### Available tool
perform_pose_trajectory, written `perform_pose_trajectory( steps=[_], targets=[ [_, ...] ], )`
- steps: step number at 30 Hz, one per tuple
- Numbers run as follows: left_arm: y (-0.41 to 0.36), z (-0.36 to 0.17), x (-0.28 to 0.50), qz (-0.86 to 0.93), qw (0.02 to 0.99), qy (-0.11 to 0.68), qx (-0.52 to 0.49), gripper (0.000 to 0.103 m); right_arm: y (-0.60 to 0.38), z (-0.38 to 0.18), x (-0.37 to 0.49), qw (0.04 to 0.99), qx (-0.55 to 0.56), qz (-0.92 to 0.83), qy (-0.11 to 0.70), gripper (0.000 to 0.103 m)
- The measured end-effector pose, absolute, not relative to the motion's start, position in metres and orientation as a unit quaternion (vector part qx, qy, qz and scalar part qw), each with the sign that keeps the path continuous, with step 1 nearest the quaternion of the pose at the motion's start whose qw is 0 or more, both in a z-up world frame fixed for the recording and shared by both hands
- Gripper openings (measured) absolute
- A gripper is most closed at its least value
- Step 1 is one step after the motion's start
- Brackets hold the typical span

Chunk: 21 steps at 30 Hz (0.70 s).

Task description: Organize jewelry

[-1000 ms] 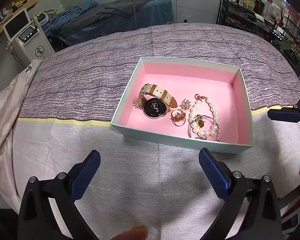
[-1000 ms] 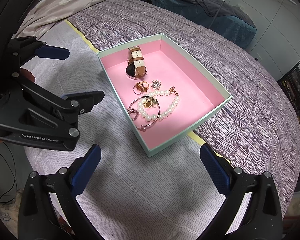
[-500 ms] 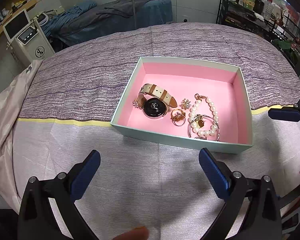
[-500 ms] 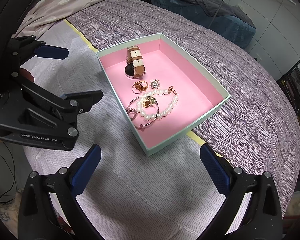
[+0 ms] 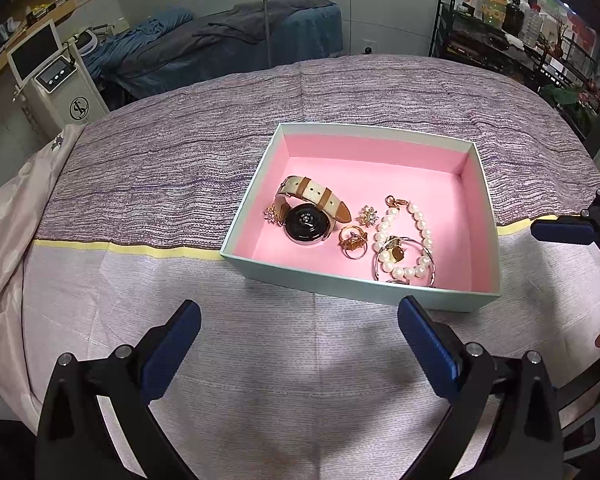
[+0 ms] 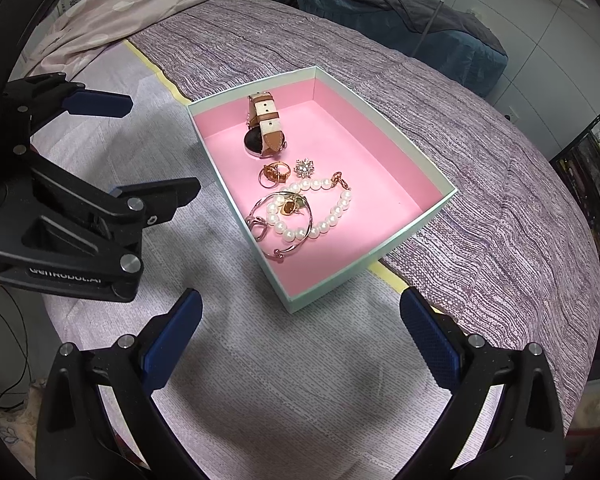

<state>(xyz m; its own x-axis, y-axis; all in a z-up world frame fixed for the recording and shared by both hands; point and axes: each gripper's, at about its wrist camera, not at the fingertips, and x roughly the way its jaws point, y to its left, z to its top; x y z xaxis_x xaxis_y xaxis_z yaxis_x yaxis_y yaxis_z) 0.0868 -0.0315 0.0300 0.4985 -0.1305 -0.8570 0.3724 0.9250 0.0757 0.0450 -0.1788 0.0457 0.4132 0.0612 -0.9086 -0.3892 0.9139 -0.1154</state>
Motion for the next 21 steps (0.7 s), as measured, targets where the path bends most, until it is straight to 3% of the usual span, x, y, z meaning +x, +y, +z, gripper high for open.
perform_pose_trajectory(
  steps=[21],
  targets=[
    [-0.0288,0.0259,0.0891,-0.129,0.854,0.486,0.132,0.097,-0.1761,0.0465,0.0419,0.829,-0.168,0.123,0.519,0.098]
  ],
)
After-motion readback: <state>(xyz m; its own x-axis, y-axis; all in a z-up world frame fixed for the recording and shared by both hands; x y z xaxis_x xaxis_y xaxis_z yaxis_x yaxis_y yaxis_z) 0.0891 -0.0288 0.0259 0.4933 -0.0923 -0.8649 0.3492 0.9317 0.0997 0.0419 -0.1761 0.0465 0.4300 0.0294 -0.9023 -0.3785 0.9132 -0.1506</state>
